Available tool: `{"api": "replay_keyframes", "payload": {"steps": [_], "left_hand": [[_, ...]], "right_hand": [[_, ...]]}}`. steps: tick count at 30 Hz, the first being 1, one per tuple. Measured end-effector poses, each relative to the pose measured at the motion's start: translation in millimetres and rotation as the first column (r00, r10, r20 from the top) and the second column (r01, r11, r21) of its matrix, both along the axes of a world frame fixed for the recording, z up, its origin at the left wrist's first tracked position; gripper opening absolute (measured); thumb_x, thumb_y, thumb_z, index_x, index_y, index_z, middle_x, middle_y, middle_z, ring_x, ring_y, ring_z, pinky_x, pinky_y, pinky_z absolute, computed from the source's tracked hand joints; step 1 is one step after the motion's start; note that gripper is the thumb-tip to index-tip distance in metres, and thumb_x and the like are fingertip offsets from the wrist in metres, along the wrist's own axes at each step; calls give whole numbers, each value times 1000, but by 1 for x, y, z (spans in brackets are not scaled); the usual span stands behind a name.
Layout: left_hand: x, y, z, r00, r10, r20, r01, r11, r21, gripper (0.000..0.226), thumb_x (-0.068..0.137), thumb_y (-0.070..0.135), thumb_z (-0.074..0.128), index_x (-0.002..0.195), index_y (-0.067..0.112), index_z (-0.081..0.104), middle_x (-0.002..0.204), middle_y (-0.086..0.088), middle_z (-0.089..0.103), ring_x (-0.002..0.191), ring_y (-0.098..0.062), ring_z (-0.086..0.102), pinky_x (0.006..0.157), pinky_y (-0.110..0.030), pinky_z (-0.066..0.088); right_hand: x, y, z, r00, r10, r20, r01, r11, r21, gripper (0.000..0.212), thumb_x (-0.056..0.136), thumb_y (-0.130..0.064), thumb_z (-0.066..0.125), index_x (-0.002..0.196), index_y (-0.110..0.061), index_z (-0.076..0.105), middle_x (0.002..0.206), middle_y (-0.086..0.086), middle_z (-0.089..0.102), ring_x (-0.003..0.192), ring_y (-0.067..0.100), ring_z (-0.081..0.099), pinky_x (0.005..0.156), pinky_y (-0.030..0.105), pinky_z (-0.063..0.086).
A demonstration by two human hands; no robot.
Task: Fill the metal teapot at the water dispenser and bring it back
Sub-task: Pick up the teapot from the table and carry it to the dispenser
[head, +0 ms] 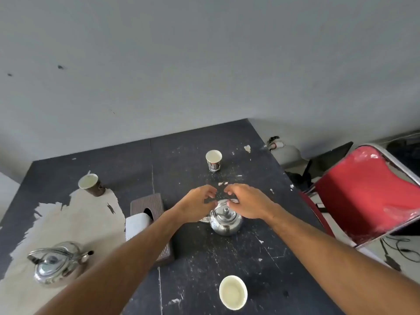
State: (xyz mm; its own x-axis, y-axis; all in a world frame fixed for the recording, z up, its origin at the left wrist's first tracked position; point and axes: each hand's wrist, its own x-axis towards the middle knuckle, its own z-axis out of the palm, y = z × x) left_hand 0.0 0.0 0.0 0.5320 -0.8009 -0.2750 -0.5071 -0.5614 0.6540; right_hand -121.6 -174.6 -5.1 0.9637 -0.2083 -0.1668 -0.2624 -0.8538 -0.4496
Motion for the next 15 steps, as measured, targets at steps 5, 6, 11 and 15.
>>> {"api": "replay_keyframes", "payload": {"steps": [5, 6, 11, 15], "left_hand": [[5, -18, -38, 997, -64, 52, 57, 990, 128, 38, 103, 39, 57, 138, 24, 60, 132, 7, 68, 126, -23, 56, 114, -46, 38], [4, -20, -42, 994, -77, 75, 64, 985, 158, 35, 104, 41, 54, 134, 27, 61, 130, 7, 69, 125, -23, 55, 113, -47, 34], [5, -28, -55, 977, -120, 178, 88, 980, 178, 26, 107, 37, 44, 123, 29, 64, 120, 4, 70, 123, -25, 48, 106, -47, 26], [3, -27, -52, 950, -178, 257, 128, 971, 202, 22, 105, 39, 48, 119, 28, 60, 111, 7, 65, 123, -23, 41, 106, -47, 25]], "right_hand": [[2, -11, -36, 997, -13, -75, 15, 1000, 27, 26, 100, -34, 55, 121, -20, 60, 118, -2, 66, 105, 23, 65, 85, 42, 51], [2, -12, -42, 997, -9, -71, 12, 999, 44, 23, 101, -35, 55, 118, -20, 61, 114, -2, 66, 100, 21, 65, 84, 42, 51], [1, -18, -56, 999, 15, -38, -10, 993, 117, 16, 104, -37, 52, 110, -23, 57, 103, -6, 63, 85, 8, 60, 69, 28, 45], [-1, -18, -56, 998, 55, -32, -52, 995, 88, 12, 106, -36, 51, 104, -24, 52, 94, -9, 59, 75, 3, 56, 60, 22, 34]]}}
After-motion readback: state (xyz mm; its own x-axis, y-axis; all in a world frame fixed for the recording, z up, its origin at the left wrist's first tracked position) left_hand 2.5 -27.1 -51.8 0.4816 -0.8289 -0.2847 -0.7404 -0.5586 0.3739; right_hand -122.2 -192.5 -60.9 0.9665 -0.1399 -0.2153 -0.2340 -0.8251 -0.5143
